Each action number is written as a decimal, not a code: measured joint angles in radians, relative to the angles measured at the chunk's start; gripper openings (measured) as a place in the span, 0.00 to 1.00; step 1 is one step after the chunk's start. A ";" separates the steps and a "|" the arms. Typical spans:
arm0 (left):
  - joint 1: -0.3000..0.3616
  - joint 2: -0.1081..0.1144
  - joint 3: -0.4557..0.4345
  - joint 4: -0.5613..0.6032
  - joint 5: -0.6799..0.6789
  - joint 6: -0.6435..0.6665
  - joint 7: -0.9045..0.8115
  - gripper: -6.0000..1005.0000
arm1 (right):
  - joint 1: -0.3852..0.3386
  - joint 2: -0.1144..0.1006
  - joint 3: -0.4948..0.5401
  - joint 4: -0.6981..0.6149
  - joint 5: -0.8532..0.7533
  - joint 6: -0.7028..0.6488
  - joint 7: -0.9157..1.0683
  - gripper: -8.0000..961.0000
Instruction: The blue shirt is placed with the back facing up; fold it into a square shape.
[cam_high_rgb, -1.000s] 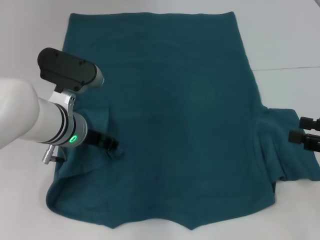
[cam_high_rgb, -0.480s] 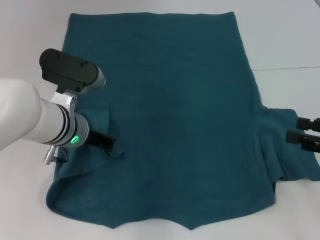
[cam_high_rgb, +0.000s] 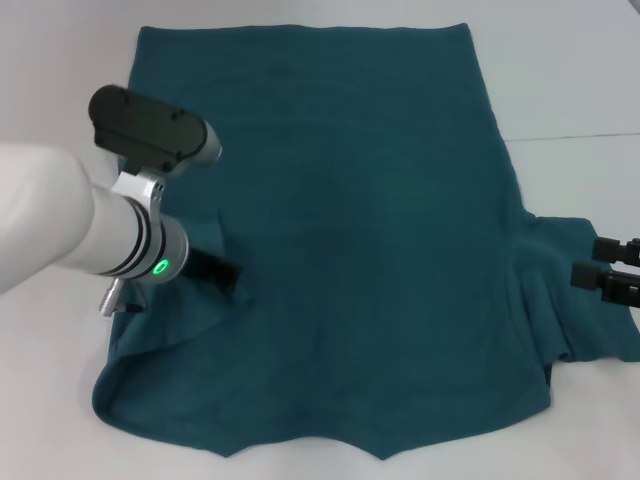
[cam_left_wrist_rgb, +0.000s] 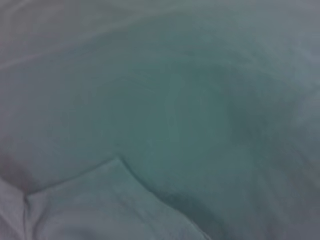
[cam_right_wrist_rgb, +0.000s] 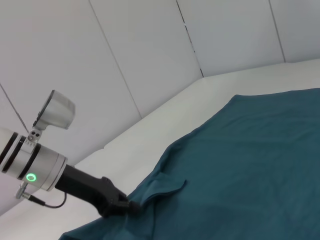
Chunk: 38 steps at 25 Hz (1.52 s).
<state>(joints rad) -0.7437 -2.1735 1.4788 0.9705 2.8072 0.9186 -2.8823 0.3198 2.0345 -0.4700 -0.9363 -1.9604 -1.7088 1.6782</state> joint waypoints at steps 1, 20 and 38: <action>-0.006 0.000 0.000 0.000 -0.001 0.001 0.000 0.00 | 0.000 0.000 0.001 0.001 0.000 0.000 -0.001 0.80; -0.138 -0.002 0.011 -0.132 -0.015 -0.088 -0.004 0.07 | 0.009 0.000 -0.002 0.001 0.000 -0.005 -0.011 0.80; -0.092 0.002 -0.039 -0.058 -0.017 -0.072 0.021 0.59 | 0.023 0.000 -0.004 0.001 0.000 0.000 -0.003 0.80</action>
<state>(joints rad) -0.8358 -2.1717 1.4398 0.9128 2.7899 0.8469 -2.8609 0.3424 2.0340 -0.4736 -0.9358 -1.9604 -1.7087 1.6749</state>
